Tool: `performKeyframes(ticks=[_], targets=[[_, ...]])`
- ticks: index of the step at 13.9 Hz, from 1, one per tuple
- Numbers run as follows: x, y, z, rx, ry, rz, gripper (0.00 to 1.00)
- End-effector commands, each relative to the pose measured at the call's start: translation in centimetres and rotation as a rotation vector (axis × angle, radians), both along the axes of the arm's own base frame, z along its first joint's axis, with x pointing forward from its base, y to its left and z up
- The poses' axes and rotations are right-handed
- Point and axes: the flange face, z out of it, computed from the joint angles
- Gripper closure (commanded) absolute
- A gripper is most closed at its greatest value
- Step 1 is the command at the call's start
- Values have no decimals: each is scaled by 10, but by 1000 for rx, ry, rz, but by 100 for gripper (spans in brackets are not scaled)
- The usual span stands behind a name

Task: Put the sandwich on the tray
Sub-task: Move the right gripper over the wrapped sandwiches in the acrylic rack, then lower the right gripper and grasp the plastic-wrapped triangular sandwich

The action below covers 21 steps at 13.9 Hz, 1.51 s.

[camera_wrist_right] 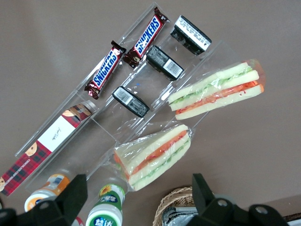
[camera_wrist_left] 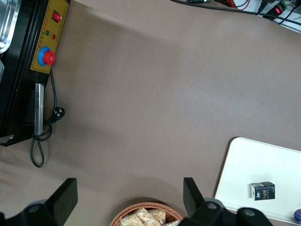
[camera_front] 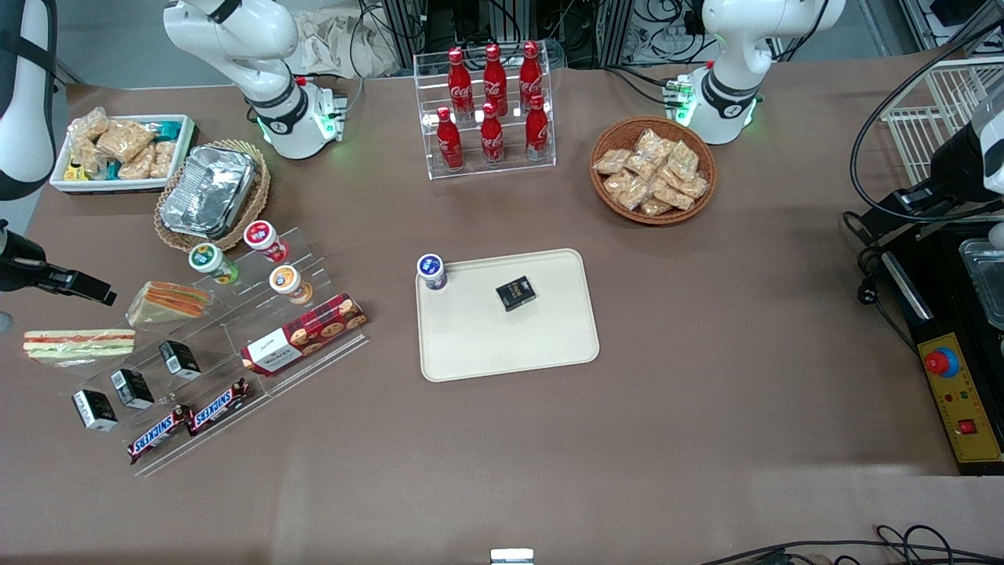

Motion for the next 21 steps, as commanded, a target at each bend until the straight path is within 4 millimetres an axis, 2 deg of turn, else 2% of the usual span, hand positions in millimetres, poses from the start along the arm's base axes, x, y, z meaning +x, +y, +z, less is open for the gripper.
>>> performKeyframes(ticks=[1,3,5,6,7,10,11,12,16,18,21], targets=[[1,-4,4,-12,3,-12,1],[2,-5,-2,2,13,-35,1],[1,-15,-4,-4,8,-282,1],[3,-12,-6,-19,1,-408,1],[5,-11,-6,-24,-5,-498,1],[6,-27,-6,-6,-36,-700,1],[8,-35,-14,-8,-37,-723,1],[10,-51,-26,-9,-37,-752,2],[13,-92,-49,-5,-81,-882,2],[17,-100,-66,-7,-81,-939,2],[25,-105,-81,-8,-105,-1000,2]])
